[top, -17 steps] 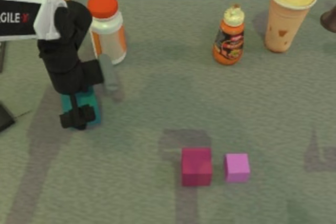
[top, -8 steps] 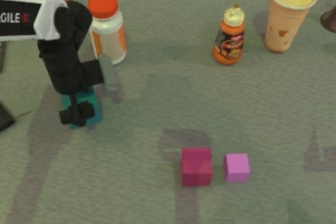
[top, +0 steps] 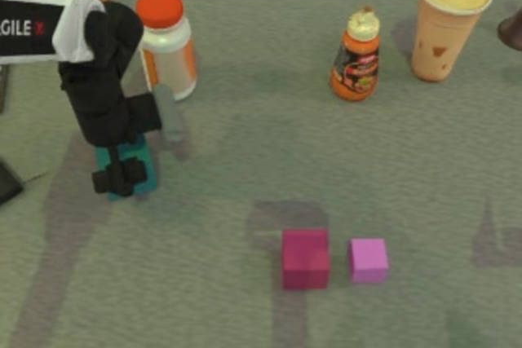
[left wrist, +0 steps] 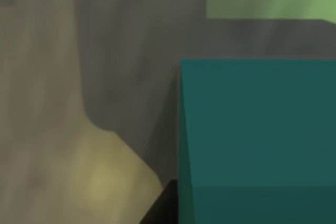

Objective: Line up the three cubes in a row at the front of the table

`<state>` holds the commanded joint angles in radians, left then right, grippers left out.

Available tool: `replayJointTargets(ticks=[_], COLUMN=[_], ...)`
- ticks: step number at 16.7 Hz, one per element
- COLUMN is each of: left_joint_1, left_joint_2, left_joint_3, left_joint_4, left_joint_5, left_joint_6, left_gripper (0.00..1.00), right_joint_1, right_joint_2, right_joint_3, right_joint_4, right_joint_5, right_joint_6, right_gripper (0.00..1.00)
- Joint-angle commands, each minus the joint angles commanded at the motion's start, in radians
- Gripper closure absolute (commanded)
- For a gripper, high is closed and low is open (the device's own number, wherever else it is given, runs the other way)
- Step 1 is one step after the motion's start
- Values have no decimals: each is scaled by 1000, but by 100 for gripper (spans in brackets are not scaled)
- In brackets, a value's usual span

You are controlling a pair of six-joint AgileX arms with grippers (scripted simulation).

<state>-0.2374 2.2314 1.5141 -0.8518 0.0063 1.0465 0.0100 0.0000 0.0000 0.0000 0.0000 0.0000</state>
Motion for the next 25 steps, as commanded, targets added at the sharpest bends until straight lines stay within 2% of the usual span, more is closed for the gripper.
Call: replayJointTargets(ticks=[3,8,15,18,23,25], left_joint_1=[3,17,-3,-91,-302,-353], left_joint_2=[-15,-86,-108,-186,-358,-404], left_joint_3=[31,127,119,31,-174,-224], left_joint_4=[-42,-219,-229,-216,-194,-188], left_joint_5=[0,-1,-1,0,1,1], left_joint_6=[2,-1,-3,-21,-61,-70], left_gripper=[100,100,100,100,100,100], right_joint_1=[0,0,0,0,0,0], right_joint_2=[0,0,0,0,0,0], right_joint_3=[0,0,0,0,0,0], right_joint_4=[0,0,0,0,0,0], right_joint_5=[0,0,0,0,0,0], right_joint_6=[0,0,0,0,0,0], right_gripper=[0,0,0,0,0,0])
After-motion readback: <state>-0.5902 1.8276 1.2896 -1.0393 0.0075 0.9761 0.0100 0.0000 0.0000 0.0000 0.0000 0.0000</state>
